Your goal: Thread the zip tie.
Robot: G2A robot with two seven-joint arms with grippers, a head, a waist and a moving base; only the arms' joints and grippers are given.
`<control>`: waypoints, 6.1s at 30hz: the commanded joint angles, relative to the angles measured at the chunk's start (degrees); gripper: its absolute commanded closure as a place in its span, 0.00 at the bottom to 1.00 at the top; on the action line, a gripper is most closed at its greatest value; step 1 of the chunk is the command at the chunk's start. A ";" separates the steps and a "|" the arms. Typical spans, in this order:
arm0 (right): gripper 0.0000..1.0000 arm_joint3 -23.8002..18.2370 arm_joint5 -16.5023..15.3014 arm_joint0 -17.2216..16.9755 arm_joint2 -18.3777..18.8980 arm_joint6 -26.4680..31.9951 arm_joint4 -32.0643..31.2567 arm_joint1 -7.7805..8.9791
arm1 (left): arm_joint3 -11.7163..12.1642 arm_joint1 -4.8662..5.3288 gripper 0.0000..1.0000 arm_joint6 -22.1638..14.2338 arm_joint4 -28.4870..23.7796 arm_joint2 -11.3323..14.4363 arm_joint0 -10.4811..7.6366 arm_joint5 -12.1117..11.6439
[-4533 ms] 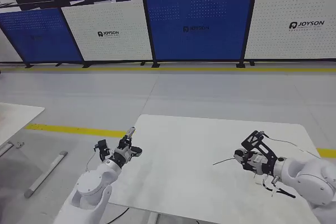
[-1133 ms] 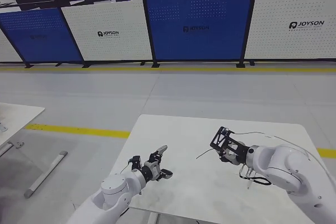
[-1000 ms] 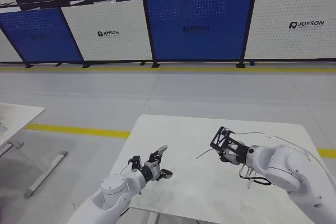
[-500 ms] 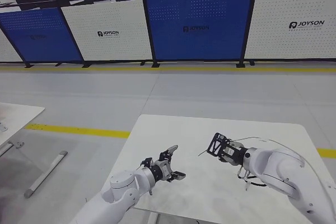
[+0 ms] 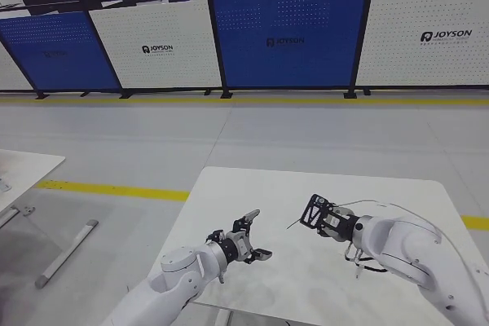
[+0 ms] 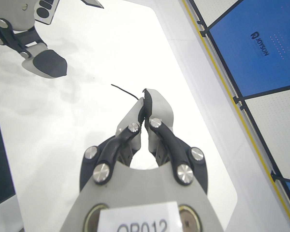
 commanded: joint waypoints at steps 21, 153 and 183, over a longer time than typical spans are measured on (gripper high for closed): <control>1.00 0.00 0.00 0.00 0.00 0.00 0.00 0.00 | 0.00 0.00 0.00 0.00 0.00 0.00 0.00 0.00; 0.00 -2.59 0.00 -12.74 10.38 -15.88 6.33 5.60 | 2.39 -10.13 1.00 19.64 7.71 10.53 -8.11 -4.09; 0.00 11.34 0.00 -8.72 10.81 8.99 65.52 4.87 | 1.89 -10.27 1.00 25.04 49.97 16.50 -2.89 -15.43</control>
